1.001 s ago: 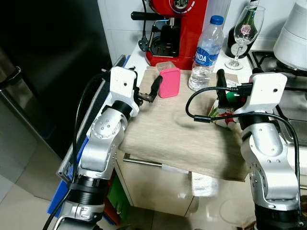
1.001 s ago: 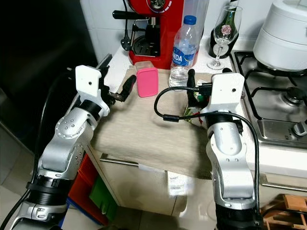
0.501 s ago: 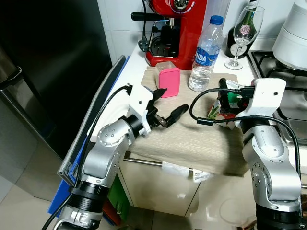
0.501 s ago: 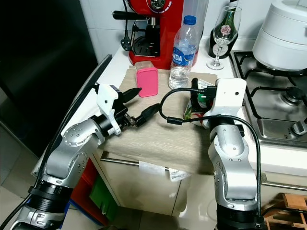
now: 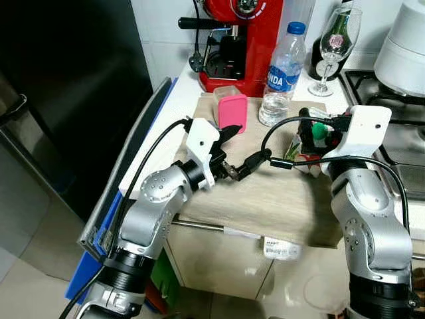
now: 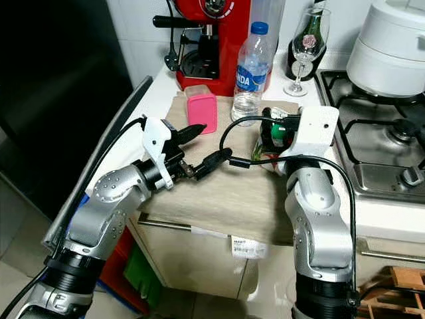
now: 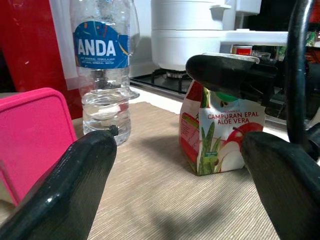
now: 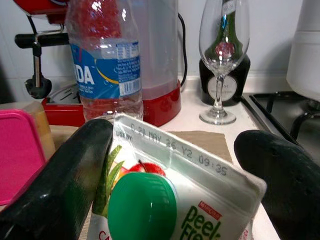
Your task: Restocking fridge
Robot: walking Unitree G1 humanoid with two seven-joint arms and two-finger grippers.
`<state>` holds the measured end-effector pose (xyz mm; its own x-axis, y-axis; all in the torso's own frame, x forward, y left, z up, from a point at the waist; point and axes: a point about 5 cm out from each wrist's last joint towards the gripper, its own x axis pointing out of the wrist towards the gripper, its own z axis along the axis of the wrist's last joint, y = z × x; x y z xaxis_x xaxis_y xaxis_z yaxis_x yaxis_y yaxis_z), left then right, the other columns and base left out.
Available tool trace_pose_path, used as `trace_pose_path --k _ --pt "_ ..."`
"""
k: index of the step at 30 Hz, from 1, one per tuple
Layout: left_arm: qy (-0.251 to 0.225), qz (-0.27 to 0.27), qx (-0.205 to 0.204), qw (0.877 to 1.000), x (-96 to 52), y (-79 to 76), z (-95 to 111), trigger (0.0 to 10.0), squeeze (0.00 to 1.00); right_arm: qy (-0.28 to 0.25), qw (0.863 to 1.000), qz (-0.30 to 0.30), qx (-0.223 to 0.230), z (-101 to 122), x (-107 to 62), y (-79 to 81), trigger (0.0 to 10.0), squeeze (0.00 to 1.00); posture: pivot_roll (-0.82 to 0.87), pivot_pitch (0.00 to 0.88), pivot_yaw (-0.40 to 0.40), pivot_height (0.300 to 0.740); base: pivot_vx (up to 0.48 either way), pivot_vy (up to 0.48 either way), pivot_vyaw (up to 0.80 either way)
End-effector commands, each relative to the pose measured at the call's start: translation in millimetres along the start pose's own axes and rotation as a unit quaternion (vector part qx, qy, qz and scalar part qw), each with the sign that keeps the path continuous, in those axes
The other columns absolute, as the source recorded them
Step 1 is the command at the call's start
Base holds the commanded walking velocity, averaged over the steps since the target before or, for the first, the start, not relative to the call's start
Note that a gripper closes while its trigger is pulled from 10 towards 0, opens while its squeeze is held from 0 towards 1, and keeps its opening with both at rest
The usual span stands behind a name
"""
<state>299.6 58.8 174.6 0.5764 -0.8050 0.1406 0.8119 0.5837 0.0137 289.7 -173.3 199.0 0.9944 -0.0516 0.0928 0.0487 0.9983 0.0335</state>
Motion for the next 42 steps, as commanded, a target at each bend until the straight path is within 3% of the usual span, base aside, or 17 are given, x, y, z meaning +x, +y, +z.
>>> trace_pose_path --k 1,2,4,5,16,20,24,42 --pt "0.001 -0.009 -0.007 1.0 2.7 0.5 1.6 10.0 0.0 0.025 0.999 -0.022 0.017 -7.0 4.9 -2.1 10.0 0.0 -0.17 0.0 0.067 0.74 0.0 0.0 0.0" --pt "0.001 -0.01 -0.008 1.0 2.8 -0.1 1.6 10.0 0.0 0.032 0.999 -0.032 0.025 -9.8 5.7 -3.5 1.4 0.0 -0.17 0.0 0.067 0.74 0.0 0.0 0.0" --pt "0.002 -0.011 -0.008 1.0 3.0 -0.6 1.6 10.0 0.0 0.037 0.998 -0.038 0.031 -11.4 6.0 -4.6 1.4 0.0 -0.17 0.0 0.066 0.74 0.0 0.0 0.0" --pt "0.004 -0.012 -0.008 1.0 2.9 -0.9 1.0 10.0 0.0 0.039 0.998 -0.039 0.035 -12.6 6.2 -4.7 0.0 0.0 -0.17 0.0 0.066 0.74 0.0 0.0 0.0" --pt "0.007 0.004 -0.016 1.0 1.0 1.3 -0.2 10.0 0.0 0.044 0.997 -0.039 0.049 -15.8 7.7 -3.2 0.0 0.0 -0.16 0.0 0.064 0.74 0.0 0.0 0.0" --pt "0.006 0.039 -0.015 0.999 -0.2 6.7 -1.6 10.0 0.0 0.038 0.998 -0.035 0.044 -15.8 7.6 -2.9 0.0 0.0 -0.16 0.0 0.058 0.74 0.0 0.0 0.0" --pt "-0.005 0.095 -0.023 0.995 -0.2 10.2 -2.4 10.0 0.0 -0.002 0.999 -0.042 0.021 -8.2 6.5 -5.4 0.0 0.0 -0.15 0.0 0.055 0.74 0.0 0.0 0.0" --pt "-0.01 0.123 -0.02 0.992 3.1 11.6 1.3 10.0 0.0 -0.085 0.994 -0.073 0.002 6.6 4.0 -11.7 0.0 0.0 -0.15 0.0 0.056 0.74 0.0 0.0 0.0"
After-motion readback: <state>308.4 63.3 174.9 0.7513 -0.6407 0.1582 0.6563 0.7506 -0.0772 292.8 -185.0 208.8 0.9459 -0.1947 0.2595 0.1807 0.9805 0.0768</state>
